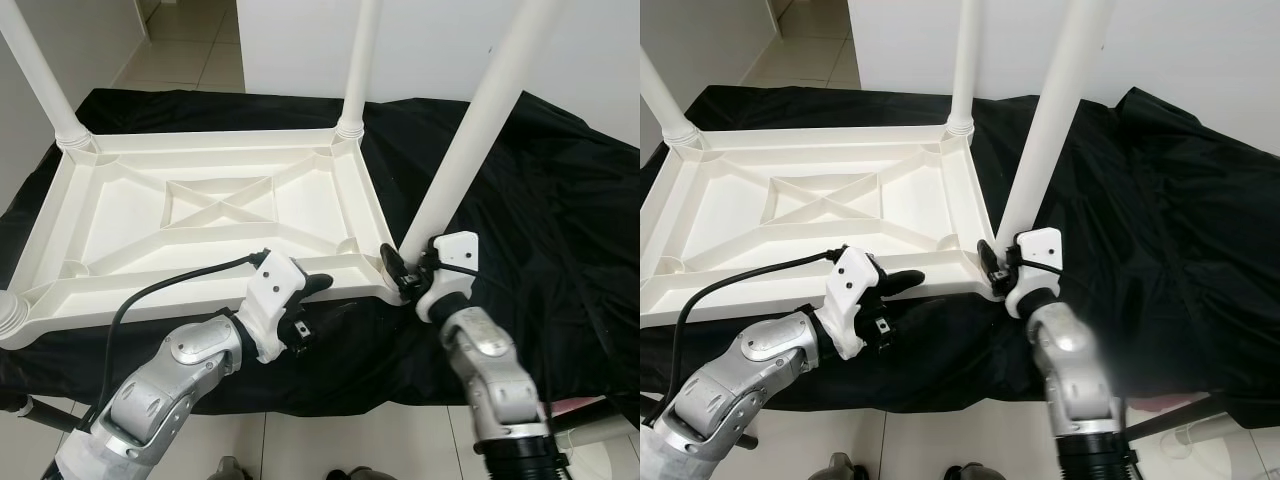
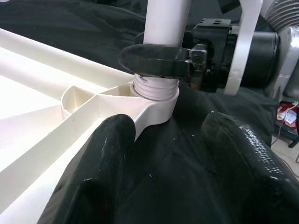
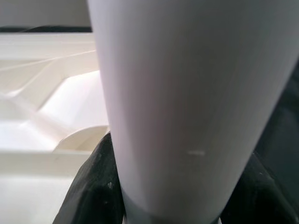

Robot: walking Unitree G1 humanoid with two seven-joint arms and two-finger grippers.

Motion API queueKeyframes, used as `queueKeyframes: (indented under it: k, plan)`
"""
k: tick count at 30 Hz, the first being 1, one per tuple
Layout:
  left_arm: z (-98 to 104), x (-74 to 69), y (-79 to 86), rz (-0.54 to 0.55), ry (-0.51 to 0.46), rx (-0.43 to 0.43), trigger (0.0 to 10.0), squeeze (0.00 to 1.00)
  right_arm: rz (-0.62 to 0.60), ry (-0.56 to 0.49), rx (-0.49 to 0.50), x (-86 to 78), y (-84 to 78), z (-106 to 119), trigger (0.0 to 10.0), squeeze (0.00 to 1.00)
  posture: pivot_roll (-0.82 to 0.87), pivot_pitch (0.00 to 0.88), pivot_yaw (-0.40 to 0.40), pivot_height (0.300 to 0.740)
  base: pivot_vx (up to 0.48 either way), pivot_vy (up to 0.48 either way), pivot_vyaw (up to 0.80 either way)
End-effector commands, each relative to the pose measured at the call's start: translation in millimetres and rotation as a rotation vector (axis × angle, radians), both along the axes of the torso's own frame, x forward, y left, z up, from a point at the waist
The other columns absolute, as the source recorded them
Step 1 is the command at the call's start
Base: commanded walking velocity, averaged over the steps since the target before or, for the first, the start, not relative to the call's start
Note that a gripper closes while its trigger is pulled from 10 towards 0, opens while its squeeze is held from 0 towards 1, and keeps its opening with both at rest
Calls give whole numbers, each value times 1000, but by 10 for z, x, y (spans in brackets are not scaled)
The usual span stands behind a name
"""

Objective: Building children table

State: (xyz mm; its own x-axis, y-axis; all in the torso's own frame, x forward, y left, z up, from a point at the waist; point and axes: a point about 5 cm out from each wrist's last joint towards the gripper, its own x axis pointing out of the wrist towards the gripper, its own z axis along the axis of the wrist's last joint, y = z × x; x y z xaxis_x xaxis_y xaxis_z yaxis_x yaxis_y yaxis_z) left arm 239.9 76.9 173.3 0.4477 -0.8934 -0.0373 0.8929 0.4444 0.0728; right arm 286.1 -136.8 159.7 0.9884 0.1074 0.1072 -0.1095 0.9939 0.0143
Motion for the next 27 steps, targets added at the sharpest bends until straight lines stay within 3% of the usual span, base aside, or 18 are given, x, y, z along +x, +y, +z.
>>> queueKeyframes:
  k: [1,6,12,13,16,20,22,23,24,27]
  plan:
    - [-17,-71,-17,-100,19,8,10000,0,-151,97,6,-48,-80,-179,10000,0,-47,129,-33,740,0,0,0]
    - [-7,-71,-13,-89,25,-5,10000,0,-248,109,14,-47,-31,-182,10000,0,-47,130,-34,740,0,0,0]
    - [2,-77,-22,-85,25,-12,10000,0,-224,68,10,-42,-71,-112,10000,0,-48,131,-38,740,0,0,0]
    - [5,-80,-21,-84,24,-11,10000,0,-205,66,4,-52,-70,-112,10000,957,-49,131,-37,740,0,0,0]
    - [7,-74,-17,-81,23,-11,10000,0,-197,68,20,-57,-67,-111,10000,1000,-49,131,-37,740,0,0,0]
    - [41,-33,-5,-58,11,-22,10000,0,-63,22,11,-49,-167,-47,10000,1000,-47,124,-39,740,0,0,0]
    - [41,-33,-5,-58,11,-22,10000,0,-63,22,11,-49,-167,-47,10000,1000,-47,124,-39,740,0,0,0]
    - [49,-24,-1,-55,7,-23,10000,0,23,17,-15,-40,-207,-44,10000,0,-48,121,-40,740,0,0,0]
    - [49,-24,-1,-55,7,-23,10000,0,23,17,-15,-40,-207,-44,10000,0,-48,121,-40,740,0,0,0]
    - [56,-10,-4,-54,1,-21,10000,0,215,0,-114,36,-292,-22,10000,0,-49,116,-39,740,0,0,0]
